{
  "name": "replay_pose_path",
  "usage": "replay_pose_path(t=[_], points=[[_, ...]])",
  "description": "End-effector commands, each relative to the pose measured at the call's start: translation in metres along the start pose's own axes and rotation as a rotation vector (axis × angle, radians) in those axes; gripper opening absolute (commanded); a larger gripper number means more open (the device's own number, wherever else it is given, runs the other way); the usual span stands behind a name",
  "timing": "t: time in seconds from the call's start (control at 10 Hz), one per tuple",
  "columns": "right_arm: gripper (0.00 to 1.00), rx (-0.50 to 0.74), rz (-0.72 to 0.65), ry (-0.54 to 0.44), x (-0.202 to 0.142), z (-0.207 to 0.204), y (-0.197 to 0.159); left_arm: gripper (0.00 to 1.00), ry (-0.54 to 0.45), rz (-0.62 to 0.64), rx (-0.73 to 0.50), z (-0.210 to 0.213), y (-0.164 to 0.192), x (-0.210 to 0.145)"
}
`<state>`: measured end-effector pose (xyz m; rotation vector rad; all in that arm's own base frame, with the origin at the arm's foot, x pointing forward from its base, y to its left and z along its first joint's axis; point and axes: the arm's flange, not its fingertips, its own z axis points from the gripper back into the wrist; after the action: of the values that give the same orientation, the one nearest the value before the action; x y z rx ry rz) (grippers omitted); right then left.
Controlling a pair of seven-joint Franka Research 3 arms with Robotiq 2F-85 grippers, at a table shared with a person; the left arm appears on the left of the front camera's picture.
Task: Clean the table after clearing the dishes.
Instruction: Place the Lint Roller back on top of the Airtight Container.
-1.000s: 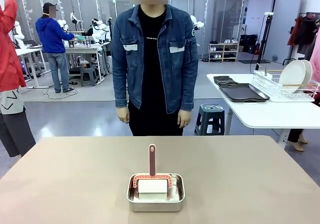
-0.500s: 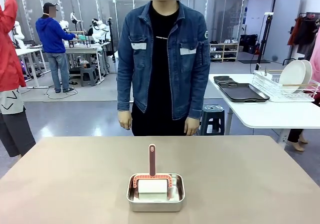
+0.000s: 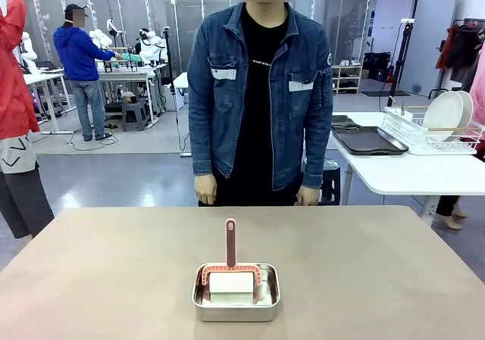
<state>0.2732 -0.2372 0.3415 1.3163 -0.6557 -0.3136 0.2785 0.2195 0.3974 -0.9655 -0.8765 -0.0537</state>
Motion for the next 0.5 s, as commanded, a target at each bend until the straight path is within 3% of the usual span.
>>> replay_pose_path(t=[0.0, 0.4], points=[[1.00, 0.003, 0.010, -0.009, -0.0025, -0.0011, 0.0031, 1.00, 0.003, 0.017, 0.002, 0.0024, -0.0012, 0.0002], [1.00, 0.003, 0.010, -0.009, -0.0025, -0.0011, 0.0031, 1.00, 0.003, 0.017, 0.002, 0.0024, -0.0012, 0.0002]])
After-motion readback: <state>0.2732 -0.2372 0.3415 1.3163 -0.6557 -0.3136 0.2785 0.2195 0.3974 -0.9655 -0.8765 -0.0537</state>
